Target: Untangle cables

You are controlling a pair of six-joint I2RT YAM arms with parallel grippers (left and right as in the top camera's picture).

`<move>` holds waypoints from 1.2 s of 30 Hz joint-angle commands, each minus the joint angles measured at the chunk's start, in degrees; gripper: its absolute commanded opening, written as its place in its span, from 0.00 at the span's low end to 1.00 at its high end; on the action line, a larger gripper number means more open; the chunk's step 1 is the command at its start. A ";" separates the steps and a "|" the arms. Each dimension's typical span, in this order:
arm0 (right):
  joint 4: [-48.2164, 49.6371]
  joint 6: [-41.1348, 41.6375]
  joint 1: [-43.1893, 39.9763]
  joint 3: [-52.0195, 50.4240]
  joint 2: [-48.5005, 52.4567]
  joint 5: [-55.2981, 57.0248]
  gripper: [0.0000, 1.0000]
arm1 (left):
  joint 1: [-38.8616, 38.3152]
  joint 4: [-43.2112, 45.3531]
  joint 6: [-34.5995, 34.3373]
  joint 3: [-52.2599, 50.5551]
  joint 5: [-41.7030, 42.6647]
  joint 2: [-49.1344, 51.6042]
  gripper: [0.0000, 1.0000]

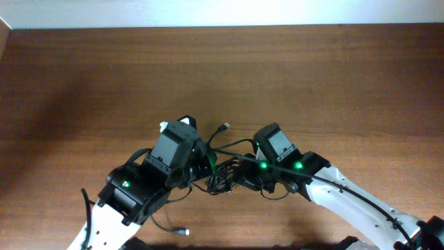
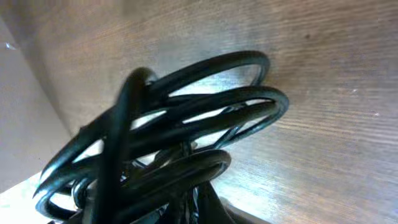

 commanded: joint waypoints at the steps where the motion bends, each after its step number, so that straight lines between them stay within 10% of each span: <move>1: 0.20 -1.38 -6.73 0.46 0.20 -0.11 0.04 | 3.08 -1.88 2.05 1.14 3.50 -1.27 0.00; 6: -0.94 -14.01 -18.78 0.46 0.20 -8.35 0.04 | 3.69 -2.45 16.04 1.14 5.57 -1.57 0.06; 13: -18.03 -33.97 -28.61 0.46 -0.20 -14.88 0.04 | 3.69 -4.20 17.00 0.87 -18.43 2.60 0.34; 18: -24.44 -40.59 -28.59 0.46 -0.79 -14.86 0.04 | 3.67 -4.44 10.97 0.87 -6.60 16.17 0.94; 23: -27.82 -43.54 -28.59 0.46 -0.90 -11.78 0.04 | 2.75 -9.49 -0.63 0.85 3.58 29.46 0.53; 31: -31.87 -46.53 -28.59 0.46 -0.90 -7.39 0.09 | 2.78 -10.05 -26.82 -4.59 -1.86 33.16 0.55; 35: -31.89 -46.51 -28.59 0.46 -0.90 -7.04 0.12 | 2.78 0.42 -28.02 -10.62 -1.84 33.16 0.00; 36: -32.06 -46.51 -28.59 0.46 -0.87 -7.04 0.14 | 2.78 0.42 -28.00 -10.54 -1.81 33.03 0.00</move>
